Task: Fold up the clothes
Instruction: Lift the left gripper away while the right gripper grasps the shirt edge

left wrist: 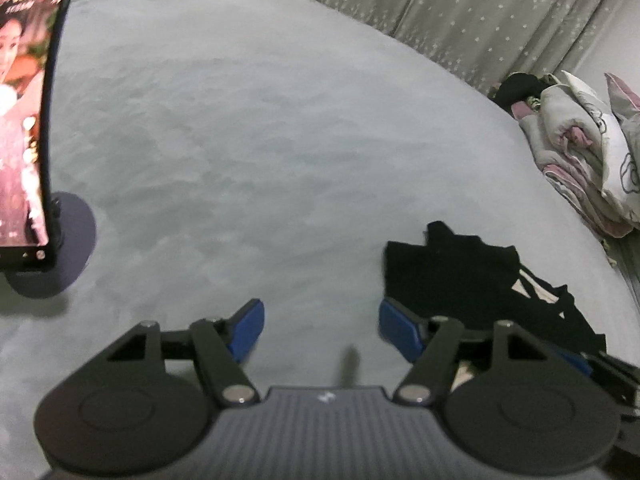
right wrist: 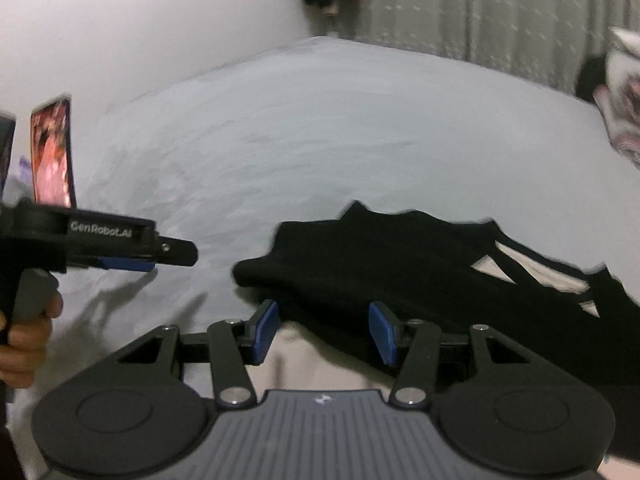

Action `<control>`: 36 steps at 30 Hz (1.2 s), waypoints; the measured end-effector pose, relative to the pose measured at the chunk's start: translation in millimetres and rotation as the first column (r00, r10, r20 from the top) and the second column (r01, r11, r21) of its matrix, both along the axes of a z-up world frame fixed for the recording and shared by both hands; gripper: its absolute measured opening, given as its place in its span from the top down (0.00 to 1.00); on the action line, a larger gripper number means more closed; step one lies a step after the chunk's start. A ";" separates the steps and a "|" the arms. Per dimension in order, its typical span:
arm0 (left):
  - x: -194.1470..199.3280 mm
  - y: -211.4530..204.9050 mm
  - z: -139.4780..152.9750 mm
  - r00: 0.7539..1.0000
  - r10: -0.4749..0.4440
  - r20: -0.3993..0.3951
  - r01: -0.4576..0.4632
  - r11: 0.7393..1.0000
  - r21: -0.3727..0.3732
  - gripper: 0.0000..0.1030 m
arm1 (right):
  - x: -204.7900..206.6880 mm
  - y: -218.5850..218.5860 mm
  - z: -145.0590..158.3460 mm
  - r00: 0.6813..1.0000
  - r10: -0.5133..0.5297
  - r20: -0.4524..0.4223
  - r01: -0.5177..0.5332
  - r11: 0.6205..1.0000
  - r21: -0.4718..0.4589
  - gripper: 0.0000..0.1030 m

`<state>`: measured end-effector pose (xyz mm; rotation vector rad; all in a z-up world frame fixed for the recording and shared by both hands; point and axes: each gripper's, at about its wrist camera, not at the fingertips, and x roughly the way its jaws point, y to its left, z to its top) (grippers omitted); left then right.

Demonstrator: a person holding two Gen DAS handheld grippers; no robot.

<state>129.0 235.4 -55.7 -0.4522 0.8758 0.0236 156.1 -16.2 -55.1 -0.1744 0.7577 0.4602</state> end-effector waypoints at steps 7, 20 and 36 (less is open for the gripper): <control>-7.0 10.7 0.9 1.000 -0.003 -0.009 0.003 1.000 -0.021 0.36 | 7.9 48.4 -19.6 0.993 0.106 0.056 -0.095 0.981 -0.168 0.50; -8.1 10.7 0.0 1.000 -0.004 -0.017 0.003 0.998 -0.058 0.36 | 29.9 56.0 -24.9 0.991 0.099 0.089 -0.087 0.989 -0.122 0.91; 2.1 -24.2 -4.4 0.996 -0.088 -0.008 0.087 0.995 -0.055 0.60 | 26.5 -34.0 23.2 0.969 -0.211 0.132 0.185 0.966 0.183 0.93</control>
